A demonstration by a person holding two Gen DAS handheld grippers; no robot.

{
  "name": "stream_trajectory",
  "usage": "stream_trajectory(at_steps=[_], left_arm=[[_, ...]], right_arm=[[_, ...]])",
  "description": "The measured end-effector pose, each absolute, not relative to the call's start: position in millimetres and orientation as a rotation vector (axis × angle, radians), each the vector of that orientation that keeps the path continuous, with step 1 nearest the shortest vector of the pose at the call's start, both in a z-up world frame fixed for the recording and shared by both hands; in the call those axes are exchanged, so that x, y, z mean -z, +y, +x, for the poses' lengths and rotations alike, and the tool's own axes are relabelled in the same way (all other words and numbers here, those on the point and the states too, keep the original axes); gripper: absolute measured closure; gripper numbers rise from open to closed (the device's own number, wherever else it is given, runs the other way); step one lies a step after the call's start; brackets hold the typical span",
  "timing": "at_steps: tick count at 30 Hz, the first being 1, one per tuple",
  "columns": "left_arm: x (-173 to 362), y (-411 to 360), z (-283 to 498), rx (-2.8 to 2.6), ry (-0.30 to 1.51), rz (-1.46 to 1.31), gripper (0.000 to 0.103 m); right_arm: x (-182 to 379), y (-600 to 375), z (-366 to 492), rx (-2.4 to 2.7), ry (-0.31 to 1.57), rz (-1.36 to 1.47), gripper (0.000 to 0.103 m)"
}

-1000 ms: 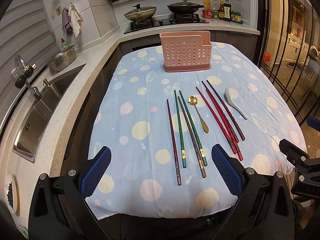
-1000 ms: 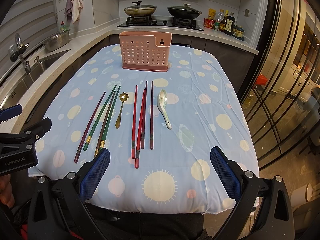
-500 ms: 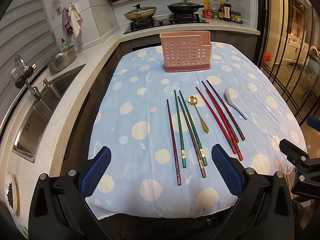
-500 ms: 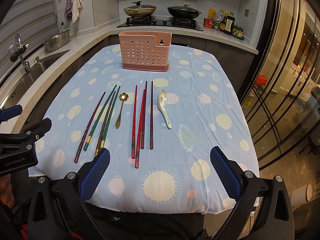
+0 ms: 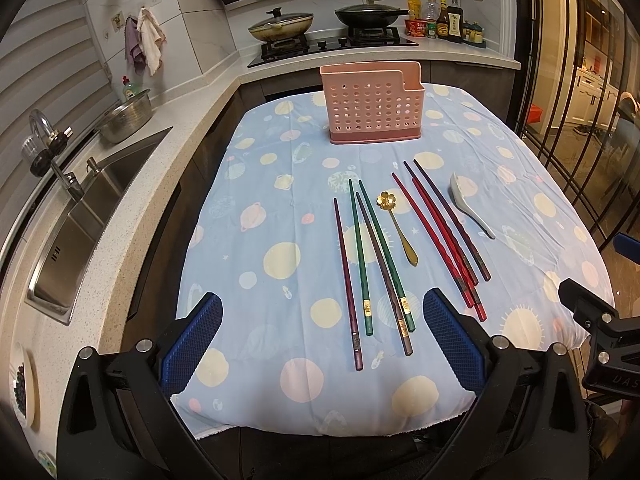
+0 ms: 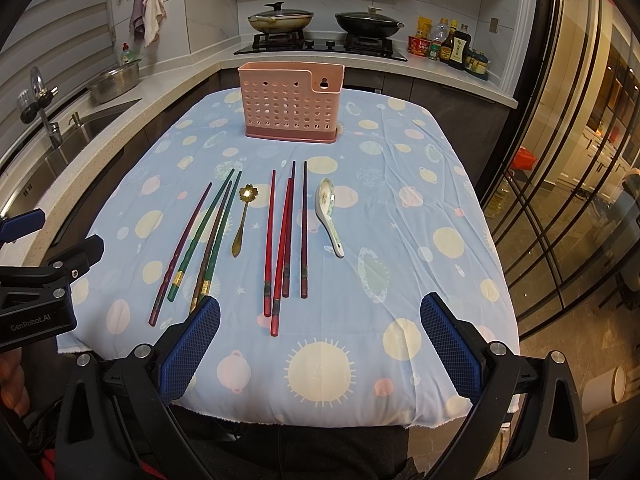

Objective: Organize utensils

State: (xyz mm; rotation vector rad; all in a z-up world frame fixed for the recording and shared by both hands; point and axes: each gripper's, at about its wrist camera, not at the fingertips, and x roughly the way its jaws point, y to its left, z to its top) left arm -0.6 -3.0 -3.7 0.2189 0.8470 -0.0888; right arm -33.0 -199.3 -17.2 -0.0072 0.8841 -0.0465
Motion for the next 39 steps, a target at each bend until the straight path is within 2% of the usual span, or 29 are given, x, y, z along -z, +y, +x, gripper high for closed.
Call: stream_trajectory(at_steps=[23,39], left_arm=[[15.8,0.2,6.1,0.137,0.892,0.197,0.007],[94.8,36.3,50.5,0.125,1.084,0.111,0.007]], right_arm=[[25.1,-204.4,-24.9,0.049,0.902,0.021,0.007],[65.1,-230.3,6.5,0.086,0.976,0.093,0.007]])
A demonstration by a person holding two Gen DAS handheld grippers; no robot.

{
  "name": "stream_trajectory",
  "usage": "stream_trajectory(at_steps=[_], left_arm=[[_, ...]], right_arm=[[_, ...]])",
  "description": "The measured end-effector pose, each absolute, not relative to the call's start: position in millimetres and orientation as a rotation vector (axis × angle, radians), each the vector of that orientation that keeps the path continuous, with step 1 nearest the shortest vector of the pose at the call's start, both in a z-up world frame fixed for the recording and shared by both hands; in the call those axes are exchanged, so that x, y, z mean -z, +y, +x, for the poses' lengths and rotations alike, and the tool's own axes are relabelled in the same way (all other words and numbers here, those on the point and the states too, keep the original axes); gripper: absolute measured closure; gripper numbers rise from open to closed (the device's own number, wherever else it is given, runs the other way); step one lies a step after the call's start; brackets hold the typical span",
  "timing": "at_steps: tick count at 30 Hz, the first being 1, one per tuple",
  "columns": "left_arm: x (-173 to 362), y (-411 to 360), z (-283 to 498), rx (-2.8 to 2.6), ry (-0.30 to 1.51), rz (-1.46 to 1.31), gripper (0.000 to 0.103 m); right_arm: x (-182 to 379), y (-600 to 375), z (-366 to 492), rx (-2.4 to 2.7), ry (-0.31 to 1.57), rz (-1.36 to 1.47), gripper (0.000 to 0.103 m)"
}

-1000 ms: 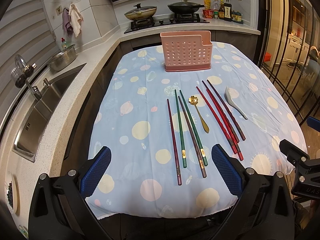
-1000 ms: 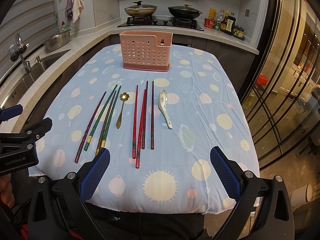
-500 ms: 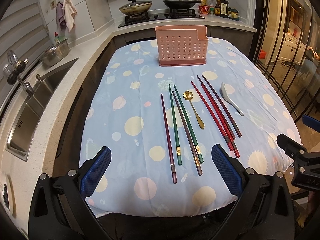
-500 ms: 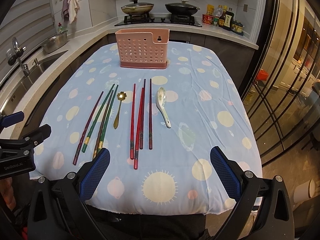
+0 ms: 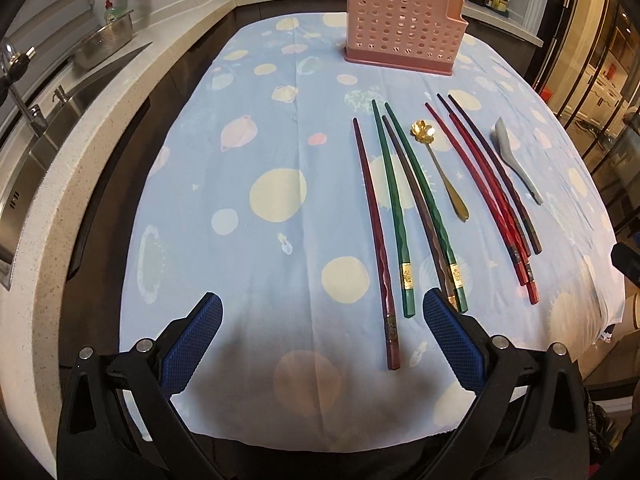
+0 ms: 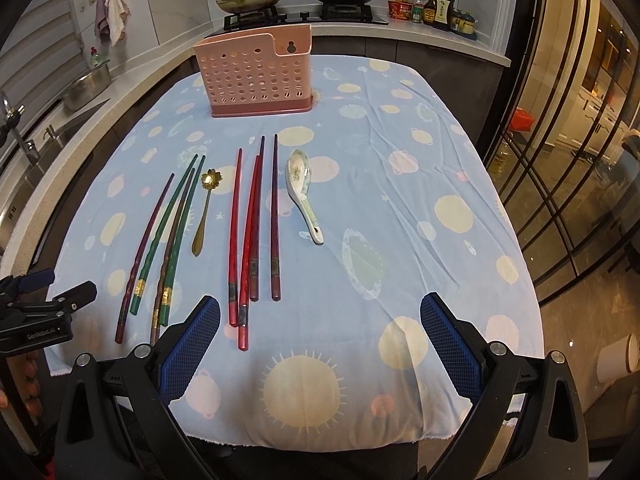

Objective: Organize utensils
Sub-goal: 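Grasp the dark red chopstick with the left tool while the right tool grasps the white ceramic spoon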

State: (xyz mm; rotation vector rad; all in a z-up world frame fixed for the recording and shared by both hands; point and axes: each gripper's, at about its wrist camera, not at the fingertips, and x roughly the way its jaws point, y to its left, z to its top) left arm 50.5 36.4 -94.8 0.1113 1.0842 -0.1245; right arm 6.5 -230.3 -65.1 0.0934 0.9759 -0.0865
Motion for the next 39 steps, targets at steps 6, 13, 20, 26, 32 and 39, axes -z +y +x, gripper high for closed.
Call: stream_trajectory(at_steps=[6,13,20,26,32,39], left_arm=[[110.2,25.7,48.0,0.179,1.117,0.145,0.014],[129.4,25.7,44.7,0.231,1.189,0.118,0.039],[134.8,24.7,43.8,0.243,1.197,0.129,0.052],[133.0,32.6,46.9,0.24,1.187,0.111,0.082],[131.6,43.5,59.3,0.226,1.182,0.075,0.095],[132.8,43.7,73.6,0.2,1.174,0.075,0.094]], right_arm=[[71.2,-228.7,11.8,0.084,0.992,0.092,0.007],[76.5,-223.3,16.7,0.073,1.005,0.078,0.007],[79.6,-222.6,21.1,0.076,1.008,0.077,0.007],[87.0,-225.6,33.9,0.069,1.007,0.087,0.022],[100.6,-237.6,64.9,0.042,1.007,0.154,0.051],[118.4,-254.2,103.5,0.01,1.015,0.287,0.078]])
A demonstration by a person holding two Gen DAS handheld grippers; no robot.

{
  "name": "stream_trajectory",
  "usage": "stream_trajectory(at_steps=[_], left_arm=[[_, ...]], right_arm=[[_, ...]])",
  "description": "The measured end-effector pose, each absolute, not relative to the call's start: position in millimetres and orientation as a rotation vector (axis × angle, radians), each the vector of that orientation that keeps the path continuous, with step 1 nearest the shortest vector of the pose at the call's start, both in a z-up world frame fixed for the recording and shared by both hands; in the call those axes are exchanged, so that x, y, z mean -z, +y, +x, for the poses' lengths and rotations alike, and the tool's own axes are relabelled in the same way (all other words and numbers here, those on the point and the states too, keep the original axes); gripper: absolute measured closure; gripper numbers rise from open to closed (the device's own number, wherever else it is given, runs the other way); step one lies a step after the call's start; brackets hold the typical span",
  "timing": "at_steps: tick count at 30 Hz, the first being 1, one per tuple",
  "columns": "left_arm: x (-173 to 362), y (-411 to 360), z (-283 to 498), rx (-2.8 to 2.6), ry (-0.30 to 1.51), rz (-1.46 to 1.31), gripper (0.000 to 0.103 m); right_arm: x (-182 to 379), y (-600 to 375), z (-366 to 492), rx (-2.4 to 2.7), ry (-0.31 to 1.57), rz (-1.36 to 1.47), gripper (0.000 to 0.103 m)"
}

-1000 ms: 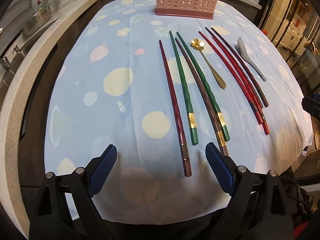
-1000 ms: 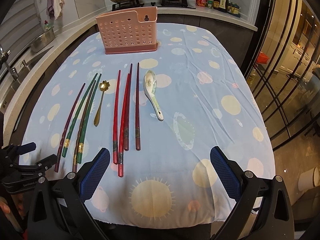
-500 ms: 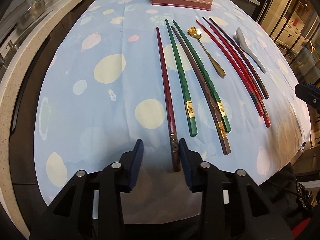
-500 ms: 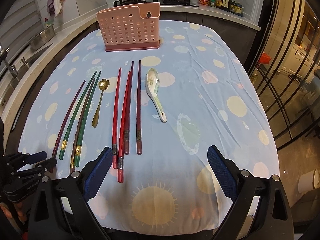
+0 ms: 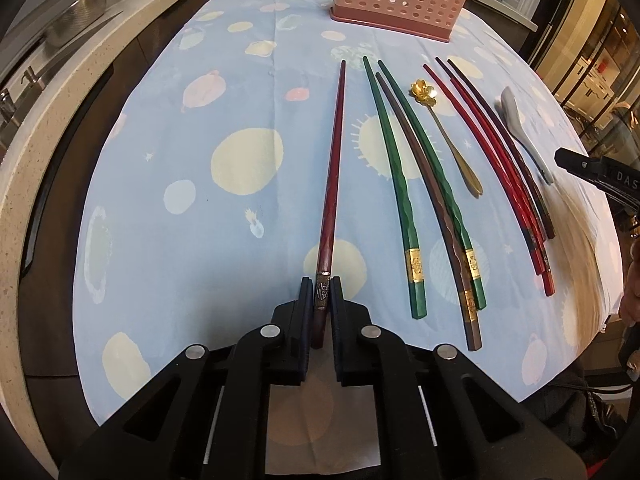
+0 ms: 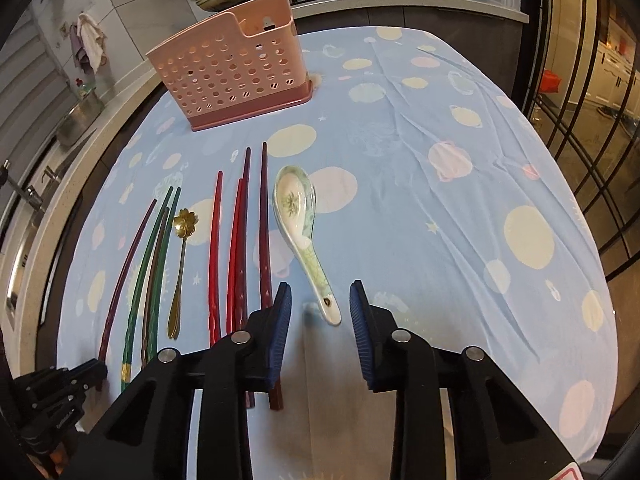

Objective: Organize utensils
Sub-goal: 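Grasp the dark red chopstick with the left tool while the right tool grasps the white ceramic spoon, then lift the chopstick with the left tool while the right tool lifts the spoon toward the pink holder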

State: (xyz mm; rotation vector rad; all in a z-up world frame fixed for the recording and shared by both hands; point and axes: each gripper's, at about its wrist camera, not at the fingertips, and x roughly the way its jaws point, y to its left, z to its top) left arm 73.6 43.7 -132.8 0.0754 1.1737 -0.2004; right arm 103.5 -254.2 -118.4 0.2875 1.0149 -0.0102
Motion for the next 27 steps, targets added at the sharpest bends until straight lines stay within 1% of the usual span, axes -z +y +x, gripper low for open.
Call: stream_trajectory(at_steps=[2,4,17,22,27], left_arm=[[133.2,43.5,76.2,0.198,1.172,0.074,0.094],[133.4,43.5,79.0,0.198,1.173,0.071,0.094],[134.2,42.3,85.1,0.195,1.174,0.076,0.094],[134.0,42.0,85.0,0.194,1.173,0.078,0.094],[133.9,40.8,87.1,0.192,1.172,0.082,0.094]], right_arm=[[122.3,-254.1,111.4,0.001,1.02,0.299,0.085],[125.0,-255.7,117.1,0.0,1.021,0.311,0.087],[144.4,-250.9,124.6,-0.029,1.069,0.332,0.088],[142.4,-252.3,122.8,-0.033,1.065,0.342,0.088],[142.9,-246.6,121.4,-0.026,1.066,0.283,0.089]])
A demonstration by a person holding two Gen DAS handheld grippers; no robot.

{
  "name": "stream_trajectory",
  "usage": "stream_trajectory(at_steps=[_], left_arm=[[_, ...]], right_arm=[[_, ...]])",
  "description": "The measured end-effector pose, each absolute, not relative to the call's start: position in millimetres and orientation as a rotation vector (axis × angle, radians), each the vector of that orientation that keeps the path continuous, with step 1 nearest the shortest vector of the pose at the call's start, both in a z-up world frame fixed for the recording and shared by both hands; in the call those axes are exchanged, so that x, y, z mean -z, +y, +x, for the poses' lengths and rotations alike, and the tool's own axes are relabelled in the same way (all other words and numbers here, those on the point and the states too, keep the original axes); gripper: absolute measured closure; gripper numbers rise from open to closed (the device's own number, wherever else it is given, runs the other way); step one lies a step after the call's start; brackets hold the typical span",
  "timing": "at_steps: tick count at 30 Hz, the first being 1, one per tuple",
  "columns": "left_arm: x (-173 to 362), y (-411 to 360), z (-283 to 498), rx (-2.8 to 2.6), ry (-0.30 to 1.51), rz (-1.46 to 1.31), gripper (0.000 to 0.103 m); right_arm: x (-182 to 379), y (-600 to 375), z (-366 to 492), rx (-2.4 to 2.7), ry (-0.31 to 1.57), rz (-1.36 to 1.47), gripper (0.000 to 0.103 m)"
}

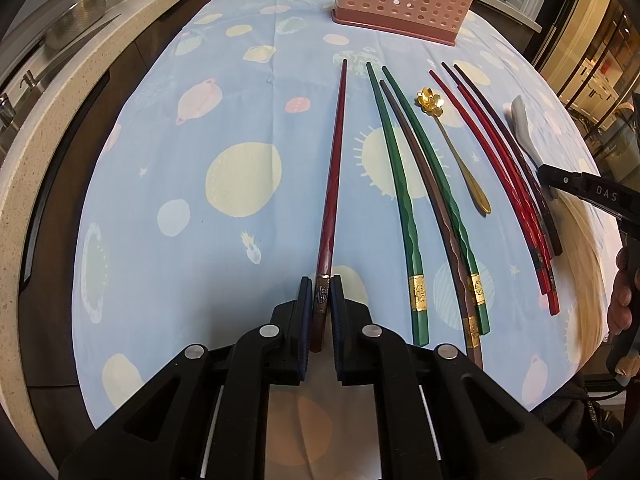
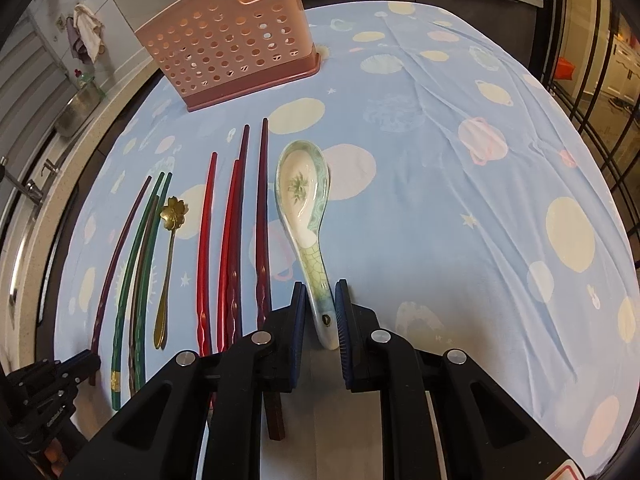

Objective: Organize utensils
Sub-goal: 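Lift the chopstick with the left tool while the right tool lifts the spoon toward the pink holder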

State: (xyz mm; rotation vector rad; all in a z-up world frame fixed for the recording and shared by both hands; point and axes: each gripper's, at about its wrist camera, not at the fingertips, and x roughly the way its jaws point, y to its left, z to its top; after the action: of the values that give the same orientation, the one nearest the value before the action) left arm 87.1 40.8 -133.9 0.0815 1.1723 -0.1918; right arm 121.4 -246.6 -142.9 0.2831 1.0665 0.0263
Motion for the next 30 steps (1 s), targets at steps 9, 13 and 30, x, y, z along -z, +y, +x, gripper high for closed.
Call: stream_trajectory(at_steps=[9,13,30], left_arm=[[131.5,44.2,85.8,0.207,1.172,0.054,0.094],[123.3,45.3,80.7,0.22,1.151,0.046,0.095],[109.6,46.6,72.3,0.267,1.137,0.005,0.079]], right_arm=[[139.1,-242.7,108.4,-0.028,1.063,0.249,0.093],[132.3,-243.9,97.1,-0.03,1.05,0.252,0.093],[90.1,-247.9,69.5,-0.043,0.962,0.271,0.096]])
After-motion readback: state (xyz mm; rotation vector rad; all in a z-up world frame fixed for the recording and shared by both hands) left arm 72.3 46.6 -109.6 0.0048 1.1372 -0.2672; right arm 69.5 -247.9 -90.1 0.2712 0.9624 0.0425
